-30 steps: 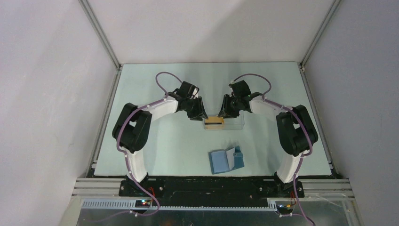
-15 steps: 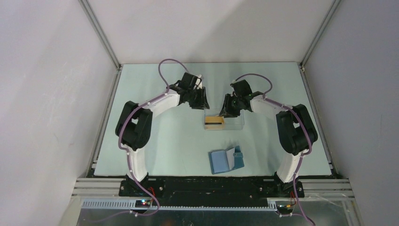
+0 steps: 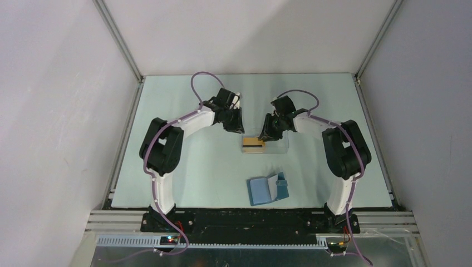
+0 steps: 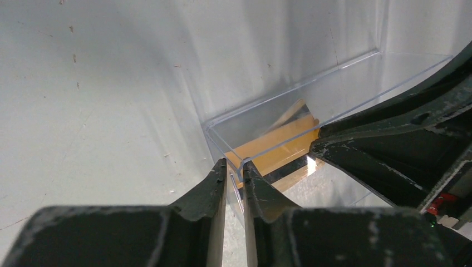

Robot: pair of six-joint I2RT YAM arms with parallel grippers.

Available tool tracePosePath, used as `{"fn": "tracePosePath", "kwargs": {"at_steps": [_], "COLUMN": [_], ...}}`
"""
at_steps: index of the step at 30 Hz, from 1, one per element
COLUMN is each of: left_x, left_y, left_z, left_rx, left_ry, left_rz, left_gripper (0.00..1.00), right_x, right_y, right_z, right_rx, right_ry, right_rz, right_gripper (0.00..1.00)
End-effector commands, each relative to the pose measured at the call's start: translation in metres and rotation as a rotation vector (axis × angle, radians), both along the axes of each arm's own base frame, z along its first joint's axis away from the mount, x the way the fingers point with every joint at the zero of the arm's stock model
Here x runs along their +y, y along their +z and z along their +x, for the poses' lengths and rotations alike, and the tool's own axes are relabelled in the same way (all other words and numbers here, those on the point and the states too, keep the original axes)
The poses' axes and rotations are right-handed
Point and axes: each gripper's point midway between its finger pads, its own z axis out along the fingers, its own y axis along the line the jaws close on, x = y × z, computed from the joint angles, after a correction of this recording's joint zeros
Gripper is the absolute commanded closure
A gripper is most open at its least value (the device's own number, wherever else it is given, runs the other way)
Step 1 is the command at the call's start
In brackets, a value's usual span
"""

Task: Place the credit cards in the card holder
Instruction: Pick up the credit card from the storage box.

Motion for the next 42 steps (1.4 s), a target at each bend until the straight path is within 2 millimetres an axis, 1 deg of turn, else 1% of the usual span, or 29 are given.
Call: {"fn": "tracePosePath", "kwargs": {"at_steps": [1, 7, 9, 13, 18, 22, 27, 31, 38, 42], "left_x": [-0.003, -0.004, -0.005, -0.005, -0.005, -0.006, -0.004, -0.004, -0.004, -0.004], "left_y": [0.016, 0.014, 0.014, 0.013, 0.012, 0.010, 0.012, 0.013, 0.015, 0.016], "left_z": [0.009, 0.007, 0.006, 0.005, 0.004, 0.003, 0.003, 0.003, 0.003, 0.002], "left_rx": [-0.052, -0.042, -0.041, -0.039, -0.034, -0.030, -0.038, -0.041, -0.044, -0.043], "left_ry": [-0.014, -0.020, -0.021, -0.024, -0.024, -0.024, -0.020, -0.019, -0.019, -0.018], "left_rz": [-0.008, -0.011, -0.012, -0.013, -0.013, -0.010, -0.006, -0.005, -0.007, -0.008], "left_gripper": [0.82, 0.83, 0.84, 0.86, 0.87, 0.88, 0.89, 0.89, 0.89, 0.89], "right_x": [0.008, 0.011, 0.013, 0.021, 0.027, 0.027, 0.026, 0.028, 0.037, 0.042], "right_y": [0.006, -0.003, -0.003, 0.007, 0.025, 0.036, 0.046, 0.058, 0.070, 0.071], "right_z": [0.009, 0.007, 0.006, 0.005, 0.005, 0.005, 0.004, 0.003, 0.003, 0.003], "right_rx": [-0.011, 0.007, 0.013, 0.014, -0.005, -0.026, -0.042, -0.062, -0.065, -0.058], "right_ry": [0.001, 0.008, 0.013, 0.025, 0.027, 0.024, 0.022, 0.028, 0.039, 0.045], "right_rz": [0.020, 0.017, 0.028, 0.083, 0.129, 0.132, 0.136, 0.154, 0.215, 0.244], "right_gripper": [0.72, 0.72, 0.72, 0.73, 0.73, 0.73, 0.73, 0.73, 0.74, 0.74]}}
